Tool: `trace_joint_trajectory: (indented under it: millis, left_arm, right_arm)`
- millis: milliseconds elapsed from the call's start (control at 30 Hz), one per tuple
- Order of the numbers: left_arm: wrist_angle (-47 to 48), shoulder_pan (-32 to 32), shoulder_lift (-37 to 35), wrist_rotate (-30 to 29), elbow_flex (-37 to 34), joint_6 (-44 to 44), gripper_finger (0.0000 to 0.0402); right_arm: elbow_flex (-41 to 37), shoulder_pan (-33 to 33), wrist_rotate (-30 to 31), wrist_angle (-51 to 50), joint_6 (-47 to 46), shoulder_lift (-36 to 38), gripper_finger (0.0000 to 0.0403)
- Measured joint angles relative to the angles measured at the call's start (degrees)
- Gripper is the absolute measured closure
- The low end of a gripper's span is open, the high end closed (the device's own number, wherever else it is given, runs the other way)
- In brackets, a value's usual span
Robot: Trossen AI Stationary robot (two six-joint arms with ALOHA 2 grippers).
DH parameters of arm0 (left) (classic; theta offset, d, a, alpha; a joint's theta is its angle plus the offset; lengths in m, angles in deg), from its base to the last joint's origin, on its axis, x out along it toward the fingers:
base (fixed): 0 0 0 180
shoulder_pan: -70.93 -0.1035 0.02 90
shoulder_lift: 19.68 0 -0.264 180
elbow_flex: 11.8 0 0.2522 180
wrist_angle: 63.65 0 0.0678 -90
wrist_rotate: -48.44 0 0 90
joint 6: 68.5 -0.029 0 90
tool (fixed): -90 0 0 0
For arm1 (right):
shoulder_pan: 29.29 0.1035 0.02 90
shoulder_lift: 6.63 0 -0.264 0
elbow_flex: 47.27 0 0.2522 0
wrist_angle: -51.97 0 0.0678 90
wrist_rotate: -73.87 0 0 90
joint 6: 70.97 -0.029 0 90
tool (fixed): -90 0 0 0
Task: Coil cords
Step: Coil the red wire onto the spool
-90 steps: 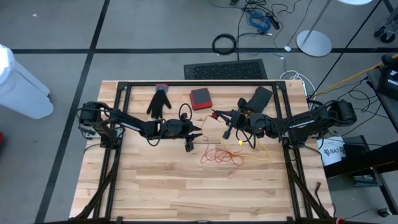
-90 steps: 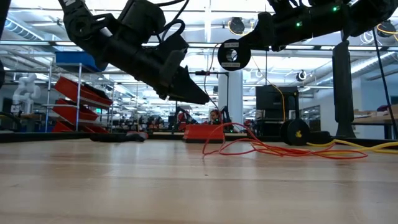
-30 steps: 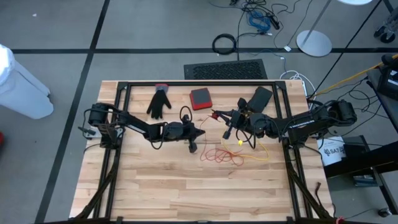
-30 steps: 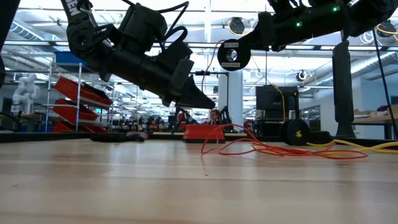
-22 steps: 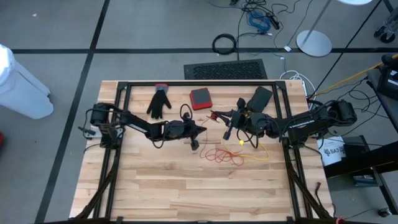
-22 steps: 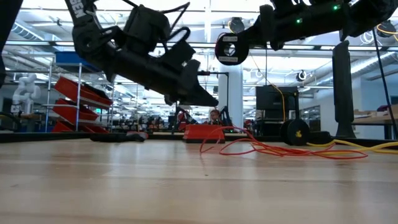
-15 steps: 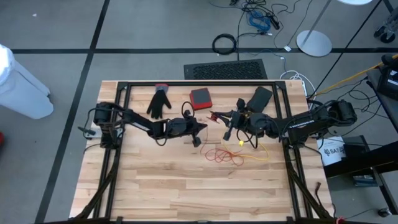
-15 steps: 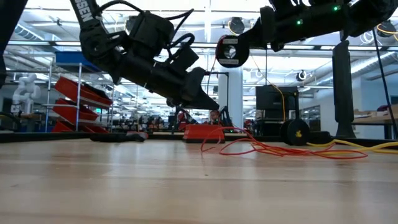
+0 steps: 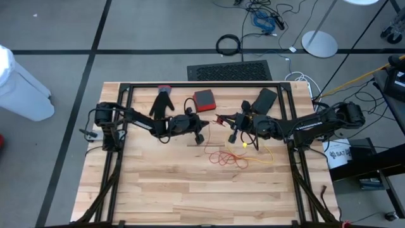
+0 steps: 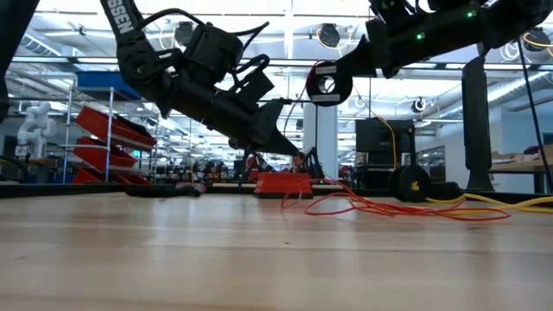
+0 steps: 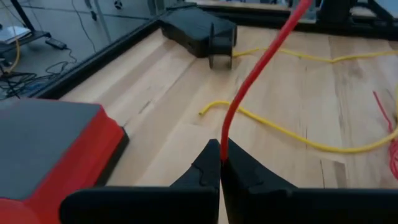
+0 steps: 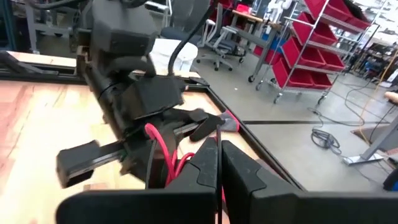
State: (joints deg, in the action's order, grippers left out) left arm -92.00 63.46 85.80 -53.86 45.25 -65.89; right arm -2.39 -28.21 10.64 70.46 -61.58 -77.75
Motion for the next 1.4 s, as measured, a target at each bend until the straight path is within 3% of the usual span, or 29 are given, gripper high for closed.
trace_joint_trajectory:
  millis: [267, 633, 1067, 1400]
  left_arm:
    - [2.40, -1.37, -3.88, -0.34, -0.10, -1.51, 0.0400]
    - [3.95, -2.89, -3.99, -0.10, -0.11, -1.46, 0.0401]
    - [3.65, -0.17, -3.97, 1.55, 1.22, -1.40, 0.0401]
    - [3.61, 2.62, -3.94, 0.22, 3.95, -1.45, 0.0401]
  right_arm:
    - [0.00, 0.00, -2.38, -10.18, -3.25, 5.22, 0.0403]
    - [0.00, 0.02, -13.41, -6.92, -4.27, 6.30, 0.0403]
    - [0.02, 0.02, -12.85, 18.12, -3.77, -3.39, 0.0403]
    - [0.04, -0.28, -1.30, 43.56, 0.28, -16.68, 0.0403]
